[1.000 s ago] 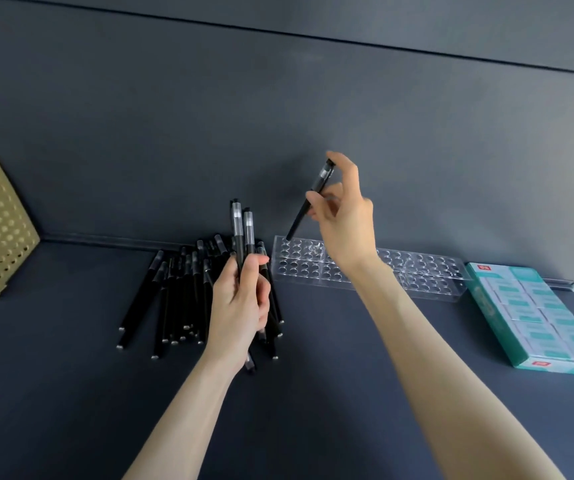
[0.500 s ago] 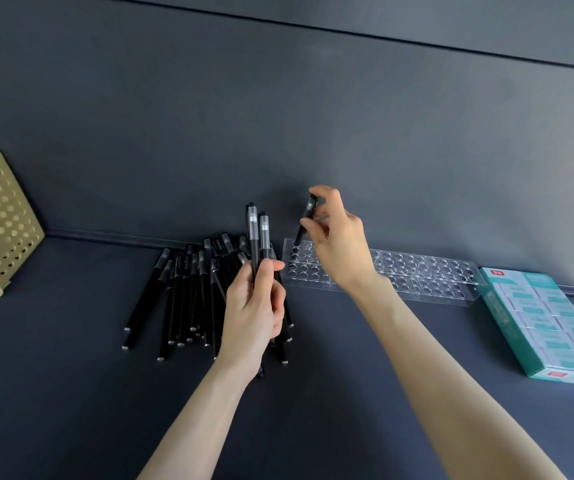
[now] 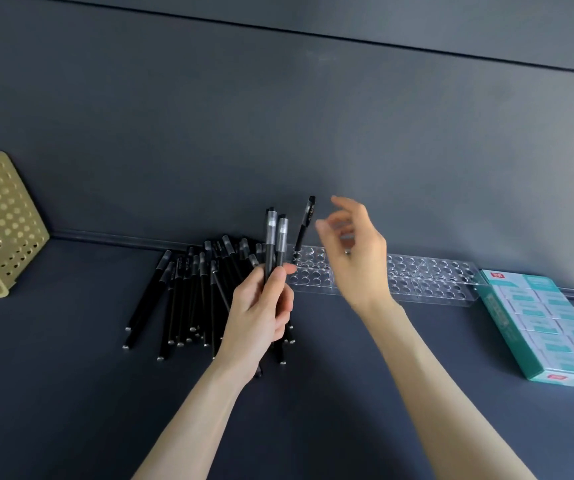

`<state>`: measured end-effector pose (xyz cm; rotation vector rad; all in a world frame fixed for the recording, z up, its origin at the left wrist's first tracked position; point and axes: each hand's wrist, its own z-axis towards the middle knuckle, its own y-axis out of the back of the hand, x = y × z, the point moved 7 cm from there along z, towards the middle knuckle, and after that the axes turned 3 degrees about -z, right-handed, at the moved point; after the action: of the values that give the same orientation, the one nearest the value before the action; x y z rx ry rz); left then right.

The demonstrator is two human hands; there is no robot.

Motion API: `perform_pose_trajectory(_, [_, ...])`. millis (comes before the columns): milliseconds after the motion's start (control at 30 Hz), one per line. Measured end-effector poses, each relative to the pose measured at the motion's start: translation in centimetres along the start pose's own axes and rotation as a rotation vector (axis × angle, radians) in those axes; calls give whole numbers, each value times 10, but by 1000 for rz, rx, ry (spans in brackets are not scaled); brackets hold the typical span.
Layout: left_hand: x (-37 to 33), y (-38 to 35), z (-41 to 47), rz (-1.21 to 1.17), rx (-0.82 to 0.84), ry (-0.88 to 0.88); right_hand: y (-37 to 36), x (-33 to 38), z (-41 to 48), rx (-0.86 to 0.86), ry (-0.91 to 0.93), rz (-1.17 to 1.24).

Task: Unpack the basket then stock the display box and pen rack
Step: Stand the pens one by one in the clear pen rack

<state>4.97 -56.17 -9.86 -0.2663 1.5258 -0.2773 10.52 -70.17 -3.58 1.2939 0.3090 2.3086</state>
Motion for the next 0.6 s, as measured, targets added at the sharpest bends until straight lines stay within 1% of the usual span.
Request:
perform_pose_trajectory(67, [0,-8,-2,42,95,3,1,2,-10,94,-124,269])
perform_pose_trajectory(133, [3,-14,-4,68,157,20,-1,6,-19,196,-169,407])
perform_pose_trajectory(167, [4,-16,-5,75,177,28,1,7,-21,203,-171,433])
perform_pose_trajectory(267, [8,-21,-8,96,207,32,13,5,-23,155,-199,485])
perform_pose_trajectory(467, [5,-21,-8,99,195,17,17,8,-24,177,-218,570])
perform_pose_trajectory(600, [3,-19,-7,129,171,-8,12,10,-28,206,-239,517])
